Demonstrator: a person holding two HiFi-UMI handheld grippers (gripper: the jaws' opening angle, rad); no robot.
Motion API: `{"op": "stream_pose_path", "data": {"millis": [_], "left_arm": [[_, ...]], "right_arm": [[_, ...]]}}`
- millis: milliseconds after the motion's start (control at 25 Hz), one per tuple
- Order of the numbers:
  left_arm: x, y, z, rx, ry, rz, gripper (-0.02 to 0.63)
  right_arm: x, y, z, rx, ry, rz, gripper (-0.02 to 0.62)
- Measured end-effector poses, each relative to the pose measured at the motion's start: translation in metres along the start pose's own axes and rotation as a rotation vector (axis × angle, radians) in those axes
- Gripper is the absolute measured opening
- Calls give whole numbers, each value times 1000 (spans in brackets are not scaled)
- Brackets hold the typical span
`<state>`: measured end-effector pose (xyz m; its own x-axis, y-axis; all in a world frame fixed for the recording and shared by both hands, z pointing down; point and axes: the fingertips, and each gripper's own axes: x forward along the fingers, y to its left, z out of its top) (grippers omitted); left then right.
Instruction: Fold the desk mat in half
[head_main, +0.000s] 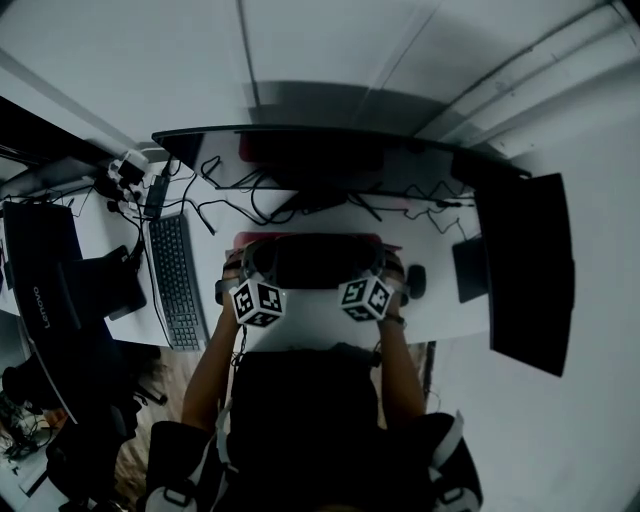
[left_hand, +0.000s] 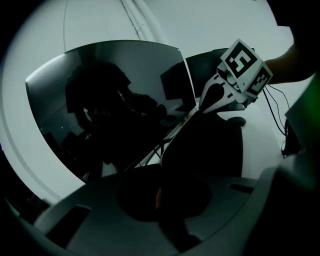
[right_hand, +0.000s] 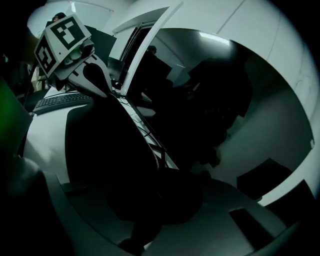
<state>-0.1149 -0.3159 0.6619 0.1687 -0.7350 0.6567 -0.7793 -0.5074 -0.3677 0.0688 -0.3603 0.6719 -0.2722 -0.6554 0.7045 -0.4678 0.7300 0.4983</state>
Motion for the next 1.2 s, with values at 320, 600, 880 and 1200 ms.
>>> {"op": "stream_pose_path", "data": {"millis": [320, 600, 880, 1200], "left_arm": [[53, 16, -16, -26, 46, 43, 21], [89, 18, -37, -41, 79, 51, 21], [118, 19, -55, -68, 110, 67, 23], [132, 21, -62, -75, 127, 59, 55]], "right_arm": [[62, -7, 2, -36, 10, -9, 23], [103, -1, -6, -21, 28, -4, 25], [134, 9, -14, 8, 50, -15, 25], [147, 11, -22, 1, 67, -35, 43]]}}
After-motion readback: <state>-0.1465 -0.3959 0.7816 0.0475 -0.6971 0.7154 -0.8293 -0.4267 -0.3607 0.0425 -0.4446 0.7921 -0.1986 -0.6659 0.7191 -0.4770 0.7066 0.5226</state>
